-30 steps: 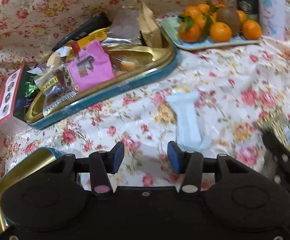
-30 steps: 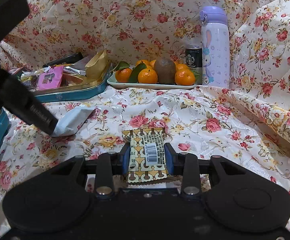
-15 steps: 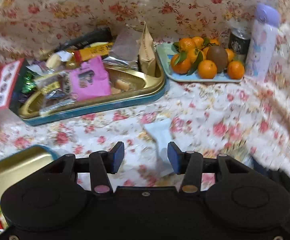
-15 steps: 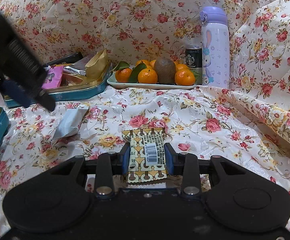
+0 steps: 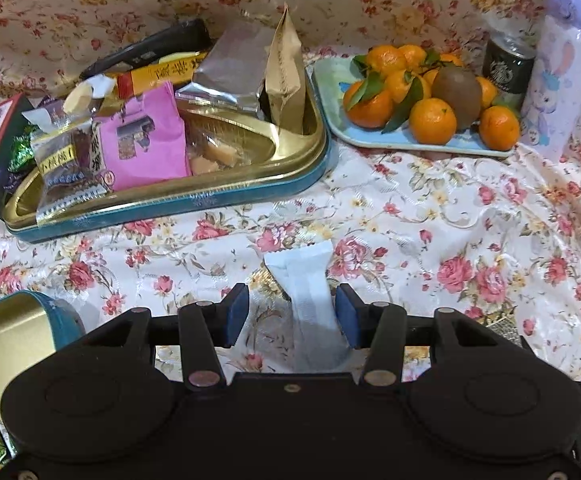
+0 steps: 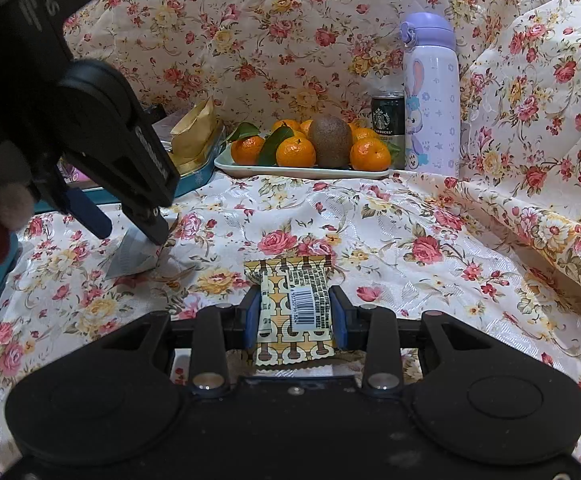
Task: Organize snacks
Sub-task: 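Grasp the white wrapped bar with the left tool while the right tool holds the gold packet, then carry the white bar and gold packet over the gold tin tray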
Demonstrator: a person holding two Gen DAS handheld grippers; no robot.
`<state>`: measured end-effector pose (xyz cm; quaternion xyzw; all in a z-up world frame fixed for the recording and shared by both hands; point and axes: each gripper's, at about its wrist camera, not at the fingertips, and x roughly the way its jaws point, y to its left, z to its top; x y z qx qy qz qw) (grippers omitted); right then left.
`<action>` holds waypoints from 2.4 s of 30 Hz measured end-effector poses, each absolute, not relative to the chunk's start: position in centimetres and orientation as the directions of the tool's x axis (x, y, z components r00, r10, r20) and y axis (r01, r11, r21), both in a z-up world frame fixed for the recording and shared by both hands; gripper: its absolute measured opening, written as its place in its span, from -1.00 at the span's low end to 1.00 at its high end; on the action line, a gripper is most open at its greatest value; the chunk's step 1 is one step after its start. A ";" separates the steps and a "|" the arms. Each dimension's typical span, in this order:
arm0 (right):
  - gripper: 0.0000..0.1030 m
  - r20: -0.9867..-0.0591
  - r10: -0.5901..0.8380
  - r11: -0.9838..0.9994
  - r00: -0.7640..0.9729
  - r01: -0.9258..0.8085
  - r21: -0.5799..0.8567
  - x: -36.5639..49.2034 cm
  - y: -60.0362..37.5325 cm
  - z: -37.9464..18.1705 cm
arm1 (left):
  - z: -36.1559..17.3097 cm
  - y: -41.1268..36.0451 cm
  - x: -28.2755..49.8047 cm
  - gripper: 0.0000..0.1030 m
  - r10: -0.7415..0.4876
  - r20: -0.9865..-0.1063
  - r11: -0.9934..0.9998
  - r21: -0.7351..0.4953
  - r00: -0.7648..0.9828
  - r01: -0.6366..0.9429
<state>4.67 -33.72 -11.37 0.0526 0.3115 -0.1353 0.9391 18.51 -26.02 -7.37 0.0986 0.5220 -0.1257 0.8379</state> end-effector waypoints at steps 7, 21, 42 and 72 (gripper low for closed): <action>-0.29 -0.599 -0.222 0.958 0.769 0.287 0.014 4.7 -33.7 -11.4 | -7.8 -26.4 17.8 -0.44 -0.119 -0.898 0.938 0.038 0.423 0.345; -0.29 -0.599 -0.222 0.958 0.770 0.287 0.013 4.7 -33.7 -11.4 | -6.9 -24.7 13.0 -0.46 -0.112 -0.902 0.924 0.060 0.417 0.377; -0.31 -0.599 -0.258 0.957 0.758 0.286 -0.050 4.9 -33.3 -11.3 | -2.6 -12.6 4.1 -0.45 -0.126 -0.863 0.943 0.048 0.489 0.329; -0.32 -0.561 0.004 0.973 0.828 0.127 0.195 -1.8 -20.6 -1.7 | -1.3 5.0 6.4 -0.45 -0.008 -0.809 0.999 0.020 0.588 0.040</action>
